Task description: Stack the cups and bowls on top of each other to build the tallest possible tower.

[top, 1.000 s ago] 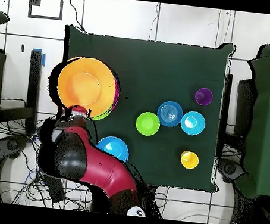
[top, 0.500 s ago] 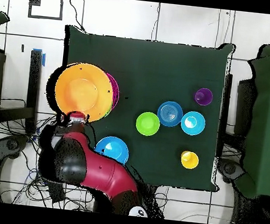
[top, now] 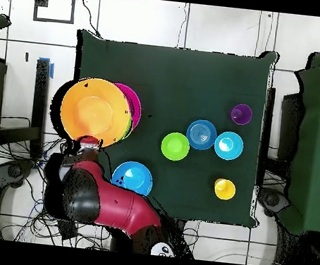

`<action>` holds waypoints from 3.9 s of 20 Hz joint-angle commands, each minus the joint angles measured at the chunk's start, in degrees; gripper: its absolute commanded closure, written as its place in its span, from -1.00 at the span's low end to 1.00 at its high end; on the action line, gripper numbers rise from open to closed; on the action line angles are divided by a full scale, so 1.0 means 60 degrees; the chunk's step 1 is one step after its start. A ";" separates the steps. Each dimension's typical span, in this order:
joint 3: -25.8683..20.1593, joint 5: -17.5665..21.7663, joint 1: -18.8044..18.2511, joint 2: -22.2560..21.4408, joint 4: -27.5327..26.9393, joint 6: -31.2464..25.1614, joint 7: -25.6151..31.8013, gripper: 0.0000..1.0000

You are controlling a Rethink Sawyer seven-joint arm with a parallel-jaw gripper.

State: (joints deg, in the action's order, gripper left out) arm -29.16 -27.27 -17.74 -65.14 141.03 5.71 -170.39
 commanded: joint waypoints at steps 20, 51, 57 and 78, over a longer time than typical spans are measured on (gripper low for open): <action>-0.0307 0.0702 -0.0556 0.1533 -0.0049 0.1049 -0.1880 1.00; 0.0129 0.0524 0.0027 0.2282 -0.0713 0.1521 -0.1797 -1.00; 0.0135 0.0256 0.0170 0.2063 -0.0782 0.1273 -0.1767 -1.00; 0.0278 0.0049 -0.0358 0.0372 -0.0655 -0.1047 -0.1018 -1.00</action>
State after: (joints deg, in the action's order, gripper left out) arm -28.97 -24.44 -17.93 -58.96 138.48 10.38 -170.39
